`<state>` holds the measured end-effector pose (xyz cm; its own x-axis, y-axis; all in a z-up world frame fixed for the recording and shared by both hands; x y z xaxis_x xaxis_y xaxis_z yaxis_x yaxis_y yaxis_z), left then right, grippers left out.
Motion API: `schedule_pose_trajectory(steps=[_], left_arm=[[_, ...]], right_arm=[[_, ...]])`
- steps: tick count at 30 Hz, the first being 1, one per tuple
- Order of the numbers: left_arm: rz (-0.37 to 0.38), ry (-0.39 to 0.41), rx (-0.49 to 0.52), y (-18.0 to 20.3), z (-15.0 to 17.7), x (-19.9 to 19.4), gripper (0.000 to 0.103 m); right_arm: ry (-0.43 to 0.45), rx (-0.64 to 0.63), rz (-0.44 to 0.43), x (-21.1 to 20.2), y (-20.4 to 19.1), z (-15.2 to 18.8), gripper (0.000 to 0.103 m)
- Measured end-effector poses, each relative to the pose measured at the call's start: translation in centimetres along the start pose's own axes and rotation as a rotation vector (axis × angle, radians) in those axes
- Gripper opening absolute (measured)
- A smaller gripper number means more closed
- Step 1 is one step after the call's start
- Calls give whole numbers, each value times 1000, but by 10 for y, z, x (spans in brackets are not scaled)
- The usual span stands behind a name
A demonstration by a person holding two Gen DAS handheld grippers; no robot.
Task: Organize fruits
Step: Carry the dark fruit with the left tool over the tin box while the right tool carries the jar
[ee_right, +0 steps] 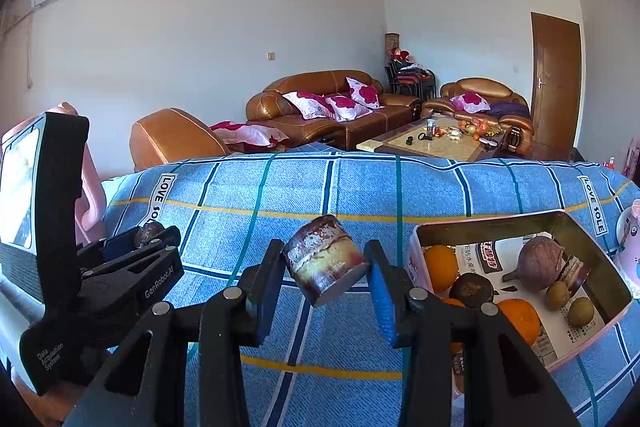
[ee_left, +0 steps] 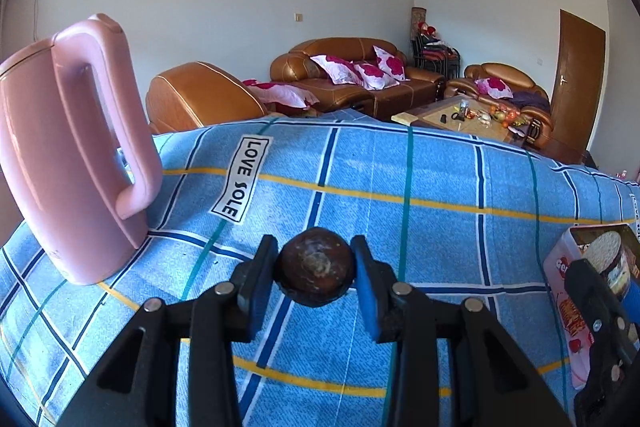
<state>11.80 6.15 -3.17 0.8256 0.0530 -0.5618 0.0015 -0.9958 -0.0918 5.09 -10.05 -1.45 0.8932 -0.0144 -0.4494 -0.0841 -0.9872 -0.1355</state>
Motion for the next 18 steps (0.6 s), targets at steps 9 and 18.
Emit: schedule_pose_trajectory(steps=[9,18], left_arm=[[-8,35,18,7,6,-15,39],[-4,64,27,13,11,-27,39]], right_arm=[[24,-22,19,-14,-1,4,43],[24,-10,32,-21,7,5,43]])
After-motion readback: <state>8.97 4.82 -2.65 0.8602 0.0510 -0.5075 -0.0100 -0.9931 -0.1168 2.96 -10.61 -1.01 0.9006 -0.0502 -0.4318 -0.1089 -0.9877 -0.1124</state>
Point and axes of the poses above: each gripper's, at about its wrist camera, not at the fingertips, and x roughly the way its jaws point, y to its right, z to its underside, the point moved 5 cm from there along x, roughly the way its jaws point, and after that the axes turned 5 degrees about x, right-handed, at the moved point
